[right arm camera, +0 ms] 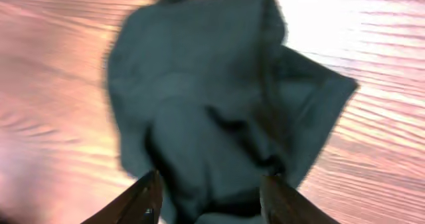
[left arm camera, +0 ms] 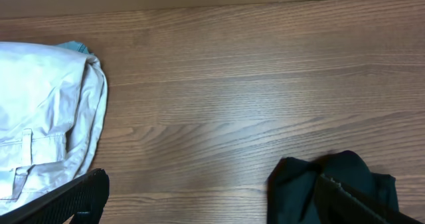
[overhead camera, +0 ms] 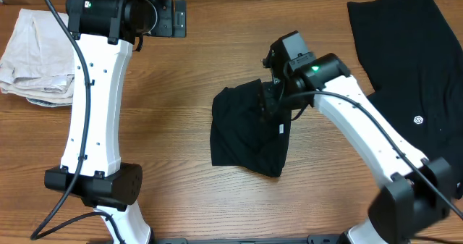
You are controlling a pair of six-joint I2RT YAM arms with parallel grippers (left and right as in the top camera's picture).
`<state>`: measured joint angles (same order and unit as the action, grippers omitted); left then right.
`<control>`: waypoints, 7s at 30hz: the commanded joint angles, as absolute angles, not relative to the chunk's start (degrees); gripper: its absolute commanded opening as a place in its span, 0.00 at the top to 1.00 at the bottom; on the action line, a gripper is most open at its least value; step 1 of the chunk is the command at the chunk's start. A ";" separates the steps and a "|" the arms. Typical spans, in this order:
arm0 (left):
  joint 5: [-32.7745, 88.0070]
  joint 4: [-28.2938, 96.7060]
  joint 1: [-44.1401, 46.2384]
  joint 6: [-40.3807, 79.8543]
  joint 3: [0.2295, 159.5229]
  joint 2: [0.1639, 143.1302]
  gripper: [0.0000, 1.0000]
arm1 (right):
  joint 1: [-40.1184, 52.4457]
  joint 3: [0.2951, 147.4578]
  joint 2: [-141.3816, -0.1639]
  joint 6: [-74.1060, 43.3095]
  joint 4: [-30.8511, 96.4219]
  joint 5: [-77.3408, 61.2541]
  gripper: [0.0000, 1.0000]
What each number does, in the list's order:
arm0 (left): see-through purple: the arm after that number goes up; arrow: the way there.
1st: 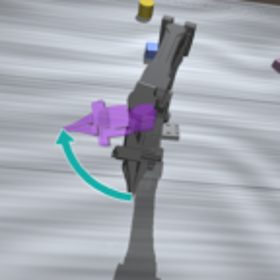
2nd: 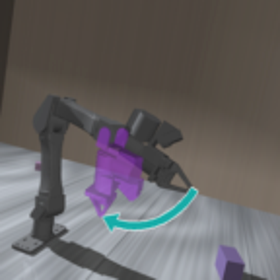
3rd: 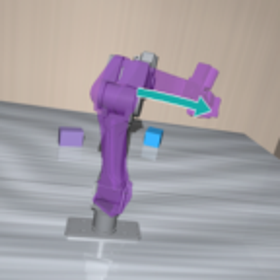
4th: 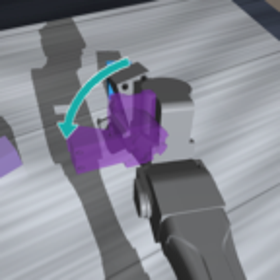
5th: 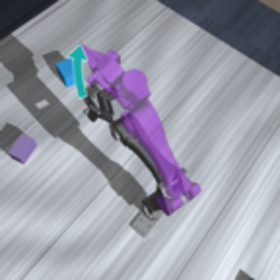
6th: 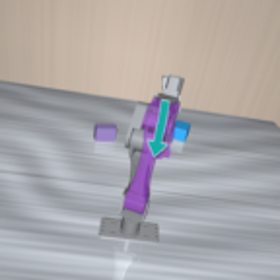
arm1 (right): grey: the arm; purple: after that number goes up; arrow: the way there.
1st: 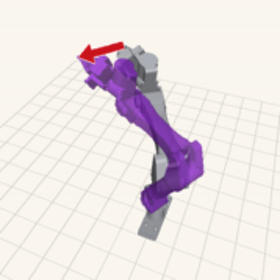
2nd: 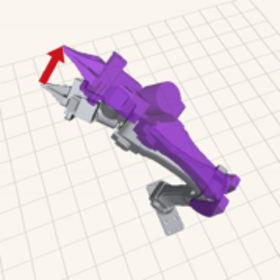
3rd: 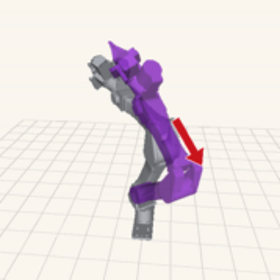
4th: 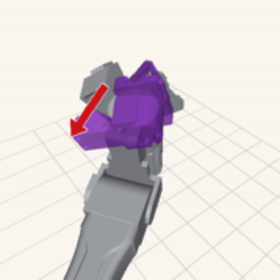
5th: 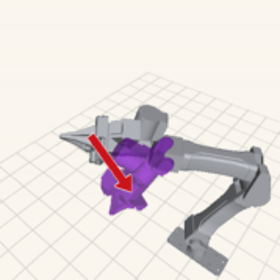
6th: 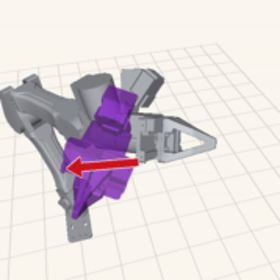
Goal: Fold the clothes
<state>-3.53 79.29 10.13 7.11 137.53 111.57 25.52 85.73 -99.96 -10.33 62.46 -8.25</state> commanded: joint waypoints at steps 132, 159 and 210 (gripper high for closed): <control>-11.60 73.43 29.65 -11.77 130.28 147.89 0.96 | -9.41 111.35 -103.72 -16.43 78.35 -11.35 0.01; -8.25 87.92 20.93 -10.48 162.34 147.09 0.15 | -9.39 111.33 -103.72 -16.47 78.13 -11.44 0.01; -31.05 75.66 22.39 5.15 136.57 147.30 0.96 | -9.39 111.33 -103.72 -14.74 77.69 -11.55 0.00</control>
<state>-25.17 71.26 24.60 5.80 131.09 147.28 -9.37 111.63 -104.31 -15.14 78.02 -11.77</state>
